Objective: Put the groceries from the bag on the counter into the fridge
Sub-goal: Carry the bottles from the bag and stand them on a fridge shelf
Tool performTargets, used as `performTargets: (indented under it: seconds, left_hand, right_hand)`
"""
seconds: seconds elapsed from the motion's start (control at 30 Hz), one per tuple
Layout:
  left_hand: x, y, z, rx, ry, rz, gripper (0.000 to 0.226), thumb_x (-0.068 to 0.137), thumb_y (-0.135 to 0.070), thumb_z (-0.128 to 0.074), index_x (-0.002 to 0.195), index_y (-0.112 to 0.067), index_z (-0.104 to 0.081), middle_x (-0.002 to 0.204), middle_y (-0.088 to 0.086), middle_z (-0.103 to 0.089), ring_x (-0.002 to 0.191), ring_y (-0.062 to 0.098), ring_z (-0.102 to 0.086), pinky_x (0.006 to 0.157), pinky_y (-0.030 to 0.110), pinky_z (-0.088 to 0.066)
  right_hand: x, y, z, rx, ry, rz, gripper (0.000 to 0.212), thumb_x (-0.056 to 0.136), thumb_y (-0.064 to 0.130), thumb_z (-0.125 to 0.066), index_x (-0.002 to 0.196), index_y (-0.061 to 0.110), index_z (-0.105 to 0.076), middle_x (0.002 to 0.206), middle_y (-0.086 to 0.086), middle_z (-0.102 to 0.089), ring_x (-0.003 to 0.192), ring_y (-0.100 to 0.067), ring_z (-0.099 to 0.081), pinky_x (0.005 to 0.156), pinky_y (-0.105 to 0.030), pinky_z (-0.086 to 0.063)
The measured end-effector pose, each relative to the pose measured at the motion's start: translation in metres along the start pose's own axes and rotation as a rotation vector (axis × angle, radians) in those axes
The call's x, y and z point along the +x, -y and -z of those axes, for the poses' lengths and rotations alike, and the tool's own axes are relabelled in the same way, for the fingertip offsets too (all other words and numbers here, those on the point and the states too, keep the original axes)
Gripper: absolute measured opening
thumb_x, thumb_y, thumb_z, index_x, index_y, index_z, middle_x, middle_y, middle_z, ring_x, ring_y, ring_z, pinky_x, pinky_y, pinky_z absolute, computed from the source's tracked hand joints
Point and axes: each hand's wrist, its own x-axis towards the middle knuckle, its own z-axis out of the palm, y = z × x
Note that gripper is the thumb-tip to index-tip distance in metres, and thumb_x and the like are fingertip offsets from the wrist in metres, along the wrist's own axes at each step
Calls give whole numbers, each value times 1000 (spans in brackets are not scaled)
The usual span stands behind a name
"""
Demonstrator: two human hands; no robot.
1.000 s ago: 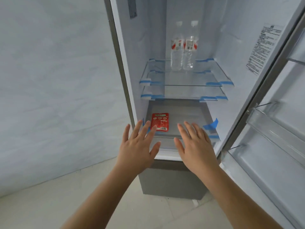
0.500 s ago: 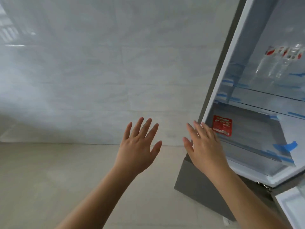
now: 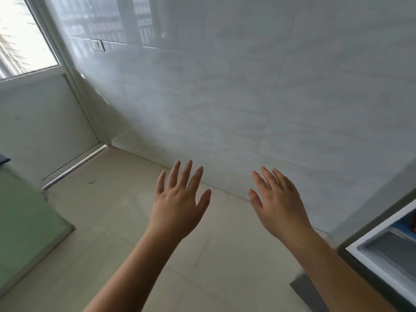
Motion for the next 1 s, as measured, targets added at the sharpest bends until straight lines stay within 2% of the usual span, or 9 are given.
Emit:
performTargets:
  seconds: [0.17, 0.33, 0.53, 0.67, 0.87, 1.0]
  left_hand:
    - [0, 35, -2, 28, 5, 180, 77, 87, -67, 2, 157, -35, 1, 166, -6, 4, 152, 17, 13, 123, 44, 5]
    - [3, 55, 2, 72, 14, 336, 81, 82, -69, 9, 156, -35, 4, 166, -7, 5, 152, 15, 15, 123, 43, 6]
    - [-4, 89, 19, 96, -13, 550, 73, 89, -69, -1, 155, -39, 7, 166, -9, 4, 152, 15, 13, 123, 43, 4]
    - [-34, 115, 30, 140, -29, 682, 81, 81, -70, 9, 155, -38, 5, 166, -10, 2, 152, 14, 12, 123, 42, 5]
    - [-95, 159, 40, 145, -55, 885, 78, 82, -70, 10, 154, -40, 11, 165, -12, 9, 150, 12, 17, 120, 40, 12]
    - [-140, 198, 47, 155, -102, 967, 77, 83, -69, 9, 154, -40, 10, 165, -12, 8, 151, 12, 16, 120, 40, 11]
  right_hand:
    - [40, 36, -14, 47, 21, 145, 71, 93, 54, -7, 147, 21, -39, 155, -4, -35, 143, -26, -28, 117, -42, -21]
    - [82, 72, -21, 116, 46, 316, 79, 86, 57, 8, 152, 27, -23, 161, 1, -21, 148, -21, -13, 119, -37, -6]
    - [114, 121, -26, 181, 60, 534, 77, 87, 56, 8, 153, 28, -19, 161, 2, -18, 148, -20, -11, 118, -35, -4]
    - [120, 167, -31, 205, 90, 680, 77, 86, 56, 10, 153, 29, -14, 162, 2, -14, 149, -18, -7, 118, -34, -2]
    - [101, 248, -35, 245, 128, 846, 78, 83, 57, 14, 154, 31, -6, 163, 5, -6, 149, -15, 2, 117, -31, 6]
    - [77, 315, -36, 259, 127, 953, 76, 85, 57, 11, 154, 31, -5, 163, 5, -6, 149, -15, 2, 117, -31, 6]
